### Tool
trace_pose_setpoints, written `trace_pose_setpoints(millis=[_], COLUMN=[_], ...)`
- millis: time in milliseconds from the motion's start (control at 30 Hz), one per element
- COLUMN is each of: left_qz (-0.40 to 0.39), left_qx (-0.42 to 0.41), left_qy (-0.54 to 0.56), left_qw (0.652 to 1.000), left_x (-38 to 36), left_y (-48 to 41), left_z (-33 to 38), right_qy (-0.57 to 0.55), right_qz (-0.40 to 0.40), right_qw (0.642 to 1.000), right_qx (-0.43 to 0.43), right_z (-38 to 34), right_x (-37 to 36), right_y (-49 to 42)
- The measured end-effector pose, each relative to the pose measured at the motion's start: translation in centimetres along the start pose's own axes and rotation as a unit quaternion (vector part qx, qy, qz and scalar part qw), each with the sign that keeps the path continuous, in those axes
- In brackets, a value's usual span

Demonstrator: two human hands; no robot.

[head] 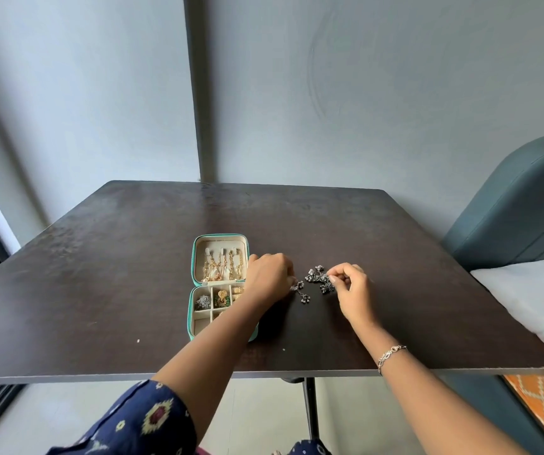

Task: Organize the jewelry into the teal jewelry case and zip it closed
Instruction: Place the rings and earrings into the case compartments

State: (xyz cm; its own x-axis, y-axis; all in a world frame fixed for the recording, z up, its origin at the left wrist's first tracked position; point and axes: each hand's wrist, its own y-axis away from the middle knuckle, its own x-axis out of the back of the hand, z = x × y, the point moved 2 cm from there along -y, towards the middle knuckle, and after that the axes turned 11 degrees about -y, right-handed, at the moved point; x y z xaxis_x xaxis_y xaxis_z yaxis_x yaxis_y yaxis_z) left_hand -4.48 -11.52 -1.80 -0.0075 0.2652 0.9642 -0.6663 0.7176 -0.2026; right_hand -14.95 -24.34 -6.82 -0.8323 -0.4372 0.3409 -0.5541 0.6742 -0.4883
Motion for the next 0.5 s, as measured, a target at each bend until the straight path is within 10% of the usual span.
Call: trace_pose_setpoints(millis=[500], left_qz=[-0.098], left_qx=[0.1], left_qy=[0.398], left_qw=[0.906], left_x=[2.7], left_y=[0.5], left_z=[0.9], right_qy=[0.016], right_qz=[-0.027], right_qw=[0.982], right_qx=[0.189], right_z=[-2.4], right_x=[0.3], right_y=[1.4])
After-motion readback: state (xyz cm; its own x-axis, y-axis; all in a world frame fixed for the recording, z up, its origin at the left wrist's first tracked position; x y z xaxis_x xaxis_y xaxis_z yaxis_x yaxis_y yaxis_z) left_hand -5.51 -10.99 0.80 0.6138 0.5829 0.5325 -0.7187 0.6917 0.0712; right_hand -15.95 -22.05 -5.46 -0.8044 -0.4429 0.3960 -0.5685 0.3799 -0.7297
